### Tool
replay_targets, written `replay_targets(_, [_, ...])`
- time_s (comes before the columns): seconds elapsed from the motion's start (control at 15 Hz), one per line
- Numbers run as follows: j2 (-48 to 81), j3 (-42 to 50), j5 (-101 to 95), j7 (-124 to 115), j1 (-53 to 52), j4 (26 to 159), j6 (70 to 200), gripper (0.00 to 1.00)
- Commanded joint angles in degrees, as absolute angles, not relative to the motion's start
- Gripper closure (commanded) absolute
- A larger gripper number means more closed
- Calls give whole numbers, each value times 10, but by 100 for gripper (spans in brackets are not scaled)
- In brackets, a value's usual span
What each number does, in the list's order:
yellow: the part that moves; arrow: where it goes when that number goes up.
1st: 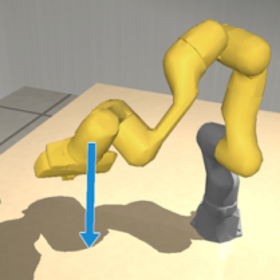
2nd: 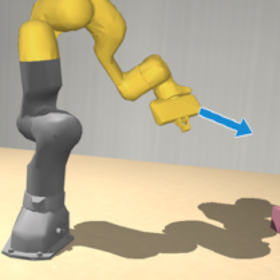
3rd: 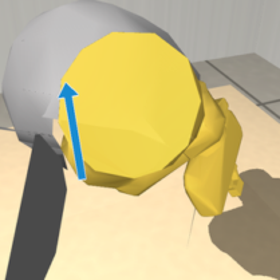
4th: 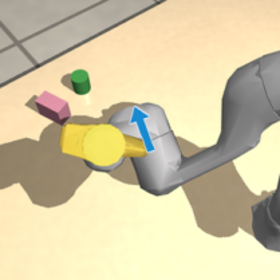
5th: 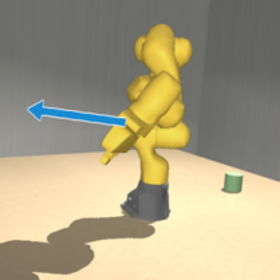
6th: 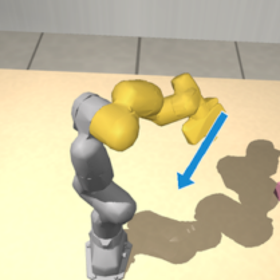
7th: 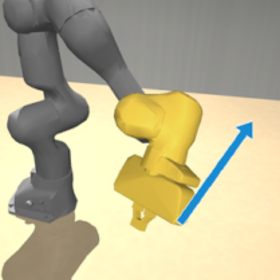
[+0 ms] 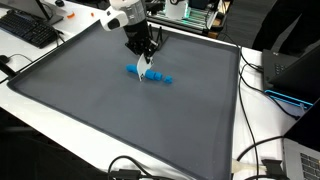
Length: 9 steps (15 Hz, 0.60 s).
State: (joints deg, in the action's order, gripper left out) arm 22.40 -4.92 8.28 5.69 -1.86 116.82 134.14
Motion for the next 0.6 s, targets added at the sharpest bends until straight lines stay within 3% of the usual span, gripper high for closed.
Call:
replay_targets(0.0, [203, -44, 64, 55, -19, 1167, 1322, 99])
replay_targets(0.53, [189, -25, 16, 59, -15, 1154, 1316, 99])
